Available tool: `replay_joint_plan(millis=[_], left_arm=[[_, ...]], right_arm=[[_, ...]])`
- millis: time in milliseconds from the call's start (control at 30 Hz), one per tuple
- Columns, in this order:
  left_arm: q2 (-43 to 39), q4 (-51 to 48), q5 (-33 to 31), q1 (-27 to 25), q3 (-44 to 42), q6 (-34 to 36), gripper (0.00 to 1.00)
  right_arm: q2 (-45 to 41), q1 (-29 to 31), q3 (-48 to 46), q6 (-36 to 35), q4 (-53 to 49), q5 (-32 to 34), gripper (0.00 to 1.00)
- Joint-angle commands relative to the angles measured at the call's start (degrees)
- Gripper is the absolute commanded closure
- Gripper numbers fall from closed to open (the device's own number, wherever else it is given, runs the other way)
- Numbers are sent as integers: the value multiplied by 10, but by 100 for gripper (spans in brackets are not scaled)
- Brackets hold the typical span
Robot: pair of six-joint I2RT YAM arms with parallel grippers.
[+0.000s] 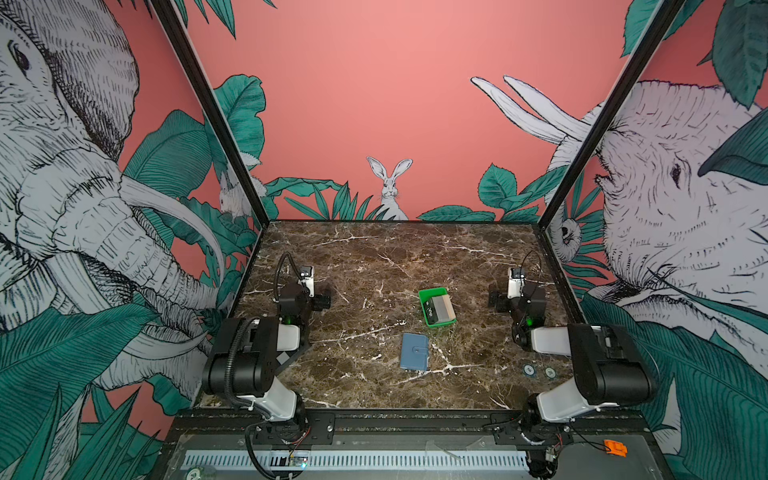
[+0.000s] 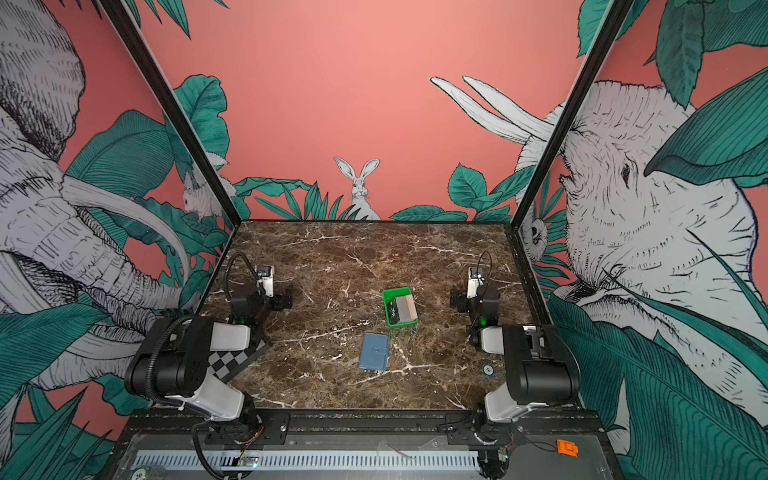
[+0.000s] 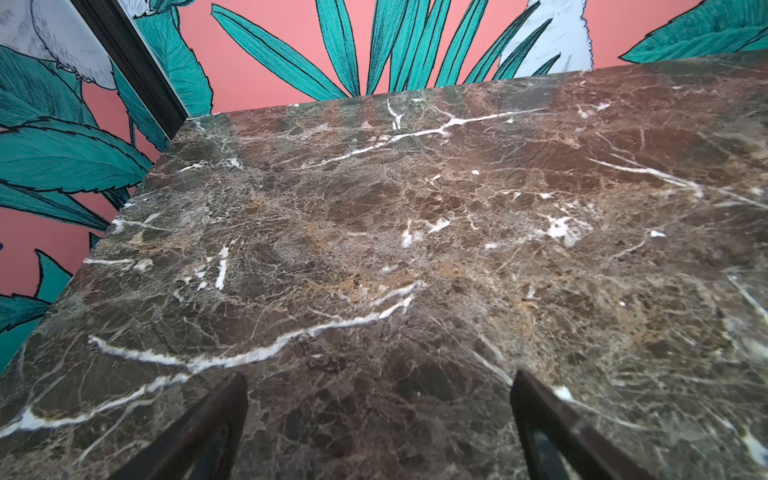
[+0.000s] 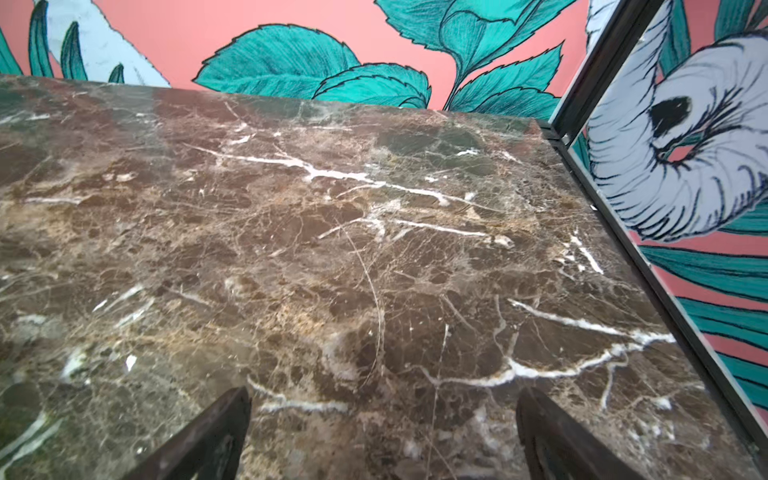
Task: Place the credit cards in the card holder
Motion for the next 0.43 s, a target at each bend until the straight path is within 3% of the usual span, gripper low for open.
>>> replay_joint_plan(millis=[0, 400], left_arm=[[-12, 0, -3, -1, 6, 9, 1], [-11, 1, -3, -2, 6, 9, 1]], right_arm=[[-2, 0, 8, -3, -2, 2, 2], [-2, 0, 6, -2, 1, 3, 2]])
